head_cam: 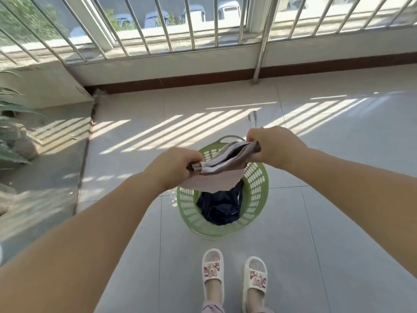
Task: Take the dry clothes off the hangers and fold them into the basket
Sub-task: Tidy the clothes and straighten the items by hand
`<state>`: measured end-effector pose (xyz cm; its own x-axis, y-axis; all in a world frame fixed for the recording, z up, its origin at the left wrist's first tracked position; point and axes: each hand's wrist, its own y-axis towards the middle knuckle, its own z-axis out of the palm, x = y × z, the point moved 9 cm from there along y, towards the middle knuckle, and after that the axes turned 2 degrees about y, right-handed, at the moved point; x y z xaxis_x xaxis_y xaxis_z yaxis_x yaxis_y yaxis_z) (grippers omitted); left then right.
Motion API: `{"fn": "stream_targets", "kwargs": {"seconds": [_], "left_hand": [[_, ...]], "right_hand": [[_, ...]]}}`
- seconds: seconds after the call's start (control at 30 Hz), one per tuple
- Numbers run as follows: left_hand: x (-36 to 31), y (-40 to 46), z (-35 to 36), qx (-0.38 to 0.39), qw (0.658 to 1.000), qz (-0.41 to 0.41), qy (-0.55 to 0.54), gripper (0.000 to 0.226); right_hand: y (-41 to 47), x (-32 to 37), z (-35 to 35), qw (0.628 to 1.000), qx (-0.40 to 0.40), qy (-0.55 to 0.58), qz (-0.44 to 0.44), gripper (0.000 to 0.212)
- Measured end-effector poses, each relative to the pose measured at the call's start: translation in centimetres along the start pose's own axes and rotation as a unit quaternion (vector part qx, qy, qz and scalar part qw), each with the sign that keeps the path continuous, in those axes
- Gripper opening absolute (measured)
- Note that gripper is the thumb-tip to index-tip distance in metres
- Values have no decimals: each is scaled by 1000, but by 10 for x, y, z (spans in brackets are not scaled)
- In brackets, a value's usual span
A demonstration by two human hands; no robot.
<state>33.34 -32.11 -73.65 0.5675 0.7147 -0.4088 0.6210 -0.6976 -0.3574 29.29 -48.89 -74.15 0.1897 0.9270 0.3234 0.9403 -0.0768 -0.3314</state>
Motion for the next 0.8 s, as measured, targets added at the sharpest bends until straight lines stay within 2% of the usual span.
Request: {"fn": "stream_targets", "kwargs": {"seconds": [0.07, 0.17, 0.23, 0.37, 0.43, 0.47, 0.57, 0.8], "left_hand": [[7, 10, 24, 24, 999, 13, 16, 17], [16, 21, 58, 57, 997, 29, 35, 12], [21, 26, 77, 76, 995, 35, 48, 10], [40, 38, 111, 104, 993, 31, 35, 19], [50, 45, 121, 101, 994, 23, 19, 21], [55, 50, 126, 96, 995, 19, 15, 21], [62, 65, 133, 77, 997, 16, -1, 24], [67, 104, 128, 8, 1000, 4, -1, 32]], "right_hand": [[10, 1, 21, 1000, 10, 0, -23, 34], [23, 4, 61, 996, 55, -26, -58, 30], [27, 4, 86, 993, 91, -12, -72, 38], [38, -12, 132, 987, 145, 58, -29, 30], [44, -17, 147, 984, 170, 54, -21, 46], [48, -19, 152, 983, 175, 46, -26, 46], [65, -23, 164, 983, 177, 34, -34, 44], [103, -40, 155, 994, 106, -16, -24, 46]]}}
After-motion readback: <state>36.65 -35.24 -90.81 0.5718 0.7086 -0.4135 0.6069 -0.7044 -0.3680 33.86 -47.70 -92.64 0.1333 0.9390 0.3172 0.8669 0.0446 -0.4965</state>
